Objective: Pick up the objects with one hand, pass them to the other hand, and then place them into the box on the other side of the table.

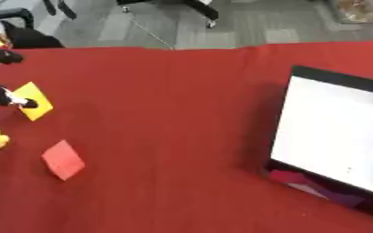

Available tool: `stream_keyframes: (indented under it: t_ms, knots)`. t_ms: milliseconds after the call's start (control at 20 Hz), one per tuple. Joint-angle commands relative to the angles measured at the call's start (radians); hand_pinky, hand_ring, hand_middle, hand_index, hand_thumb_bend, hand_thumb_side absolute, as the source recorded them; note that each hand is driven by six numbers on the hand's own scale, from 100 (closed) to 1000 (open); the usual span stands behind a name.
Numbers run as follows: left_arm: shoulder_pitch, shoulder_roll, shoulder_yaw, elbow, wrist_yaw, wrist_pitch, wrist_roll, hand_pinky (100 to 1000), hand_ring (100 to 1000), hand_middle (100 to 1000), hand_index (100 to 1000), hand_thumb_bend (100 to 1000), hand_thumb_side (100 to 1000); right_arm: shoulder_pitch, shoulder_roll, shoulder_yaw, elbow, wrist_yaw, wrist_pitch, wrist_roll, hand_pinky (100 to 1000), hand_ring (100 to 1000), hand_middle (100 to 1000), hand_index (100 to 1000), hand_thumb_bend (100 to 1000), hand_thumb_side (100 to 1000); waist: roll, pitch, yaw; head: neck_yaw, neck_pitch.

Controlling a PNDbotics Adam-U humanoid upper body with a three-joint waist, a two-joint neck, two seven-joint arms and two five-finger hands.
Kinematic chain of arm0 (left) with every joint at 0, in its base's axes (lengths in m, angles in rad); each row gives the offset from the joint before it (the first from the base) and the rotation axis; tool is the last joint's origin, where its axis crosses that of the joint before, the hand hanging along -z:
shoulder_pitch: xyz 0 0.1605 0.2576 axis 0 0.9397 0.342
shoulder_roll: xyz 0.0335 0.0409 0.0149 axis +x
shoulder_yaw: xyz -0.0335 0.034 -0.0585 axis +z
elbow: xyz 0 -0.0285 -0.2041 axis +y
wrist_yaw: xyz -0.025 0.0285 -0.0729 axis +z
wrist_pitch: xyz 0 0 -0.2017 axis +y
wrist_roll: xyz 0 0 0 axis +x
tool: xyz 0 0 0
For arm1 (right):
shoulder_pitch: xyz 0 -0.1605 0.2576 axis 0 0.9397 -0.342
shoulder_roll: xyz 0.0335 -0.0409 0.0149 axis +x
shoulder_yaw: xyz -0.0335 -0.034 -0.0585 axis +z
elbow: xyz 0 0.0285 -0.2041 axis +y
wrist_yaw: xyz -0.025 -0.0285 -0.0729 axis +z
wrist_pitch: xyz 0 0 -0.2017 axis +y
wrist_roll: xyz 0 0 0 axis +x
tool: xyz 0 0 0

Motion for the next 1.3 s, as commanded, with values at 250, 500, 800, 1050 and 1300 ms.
stream_keyframes:
  t_ms: [250,500,800,1050,1300]
  knots:
    - [-0.018,0.026,0.018,0.013,-0.025,0.023,0.025,1000,934,823,877,758,189,-0.014,-0.030,-0.003,-0.013,0.004,-0.003,0.001,911,1000,1000,984,100,687,0.014,0.003,-0.006,0.019,-0.024]
    - [-0.016,0.021,0.020,0.034,-0.034,0.042,0.032,1000,937,826,868,755,190,-0.014,-0.029,-0.004,-0.013,0.005,-0.005,-0.003,910,1000,1000,982,100,691,0.017,0.014,-0.015,0.024,-0.032]
    - [-0.004,0.020,0.027,0.055,-0.039,0.053,0.041,1000,944,830,860,742,191,-0.015,-0.030,-0.004,-0.019,0.009,-0.009,-0.004,911,1000,1000,980,100,696,0.023,0.028,-0.026,0.027,-0.039]
    - [0.003,0.020,0.031,0.074,-0.028,0.056,0.042,1000,944,831,866,739,186,-0.017,-0.028,-0.003,-0.025,0.008,-0.007,0.000,912,1000,1000,980,100,699,0.026,0.036,-0.026,0.033,-0.044]
    - [0.008,0.024,0.035,0.084,-0.023,0.065,0.057,1000,945,832,888,724,184,-0.011,-0.025,-0.005,-0.026,0.009,-0.006,0.003,914,1000,1000,981,100,702,0.027,0.041,-0.028,0.040,-0.050]
